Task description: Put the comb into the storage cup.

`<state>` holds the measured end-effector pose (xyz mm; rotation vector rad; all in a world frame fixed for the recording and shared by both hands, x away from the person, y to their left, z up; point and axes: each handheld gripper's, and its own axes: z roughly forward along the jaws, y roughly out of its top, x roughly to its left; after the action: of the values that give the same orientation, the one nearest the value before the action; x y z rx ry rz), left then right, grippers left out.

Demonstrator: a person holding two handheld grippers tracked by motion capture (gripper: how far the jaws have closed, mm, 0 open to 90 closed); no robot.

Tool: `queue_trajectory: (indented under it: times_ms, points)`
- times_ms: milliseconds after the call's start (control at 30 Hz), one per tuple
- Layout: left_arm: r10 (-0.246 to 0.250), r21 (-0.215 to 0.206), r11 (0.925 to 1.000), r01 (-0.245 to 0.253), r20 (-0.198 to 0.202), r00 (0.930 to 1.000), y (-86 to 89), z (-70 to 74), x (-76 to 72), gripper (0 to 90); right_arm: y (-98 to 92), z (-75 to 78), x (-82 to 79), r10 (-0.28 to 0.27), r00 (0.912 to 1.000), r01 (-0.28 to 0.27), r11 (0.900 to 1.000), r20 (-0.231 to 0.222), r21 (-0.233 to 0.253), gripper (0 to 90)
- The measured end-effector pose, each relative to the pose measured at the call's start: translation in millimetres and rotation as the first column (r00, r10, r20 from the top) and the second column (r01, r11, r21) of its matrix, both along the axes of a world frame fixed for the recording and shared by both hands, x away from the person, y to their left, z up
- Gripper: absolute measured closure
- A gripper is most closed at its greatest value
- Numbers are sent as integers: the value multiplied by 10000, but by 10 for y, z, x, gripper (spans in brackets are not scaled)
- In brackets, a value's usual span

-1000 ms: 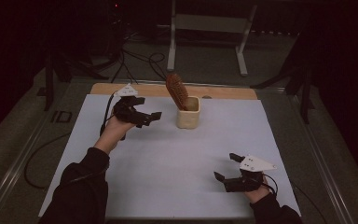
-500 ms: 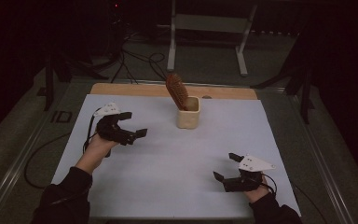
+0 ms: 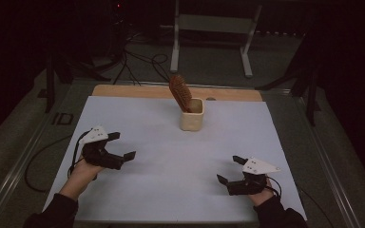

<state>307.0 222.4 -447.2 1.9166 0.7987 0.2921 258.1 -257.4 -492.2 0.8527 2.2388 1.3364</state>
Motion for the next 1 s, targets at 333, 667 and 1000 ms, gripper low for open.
queue_trajectory:
  times_ms: [333,667,1000]
  points:
    - [285,156,9995,-285,30,9996,187,-228,-321,0,26,-3,7,19,10000,-19,10000,-23,-29,86]
    - [764,347,9965,-766,72,9971,309,-444,-556,0,44,-11,17,72,10000,-72,9999,-50,-73,86]
    - [1280,676,9895,-1276,-20,9918,436,-642,-775,1,41,-15,18,61,10000,-61,9999,-69,-106,86]
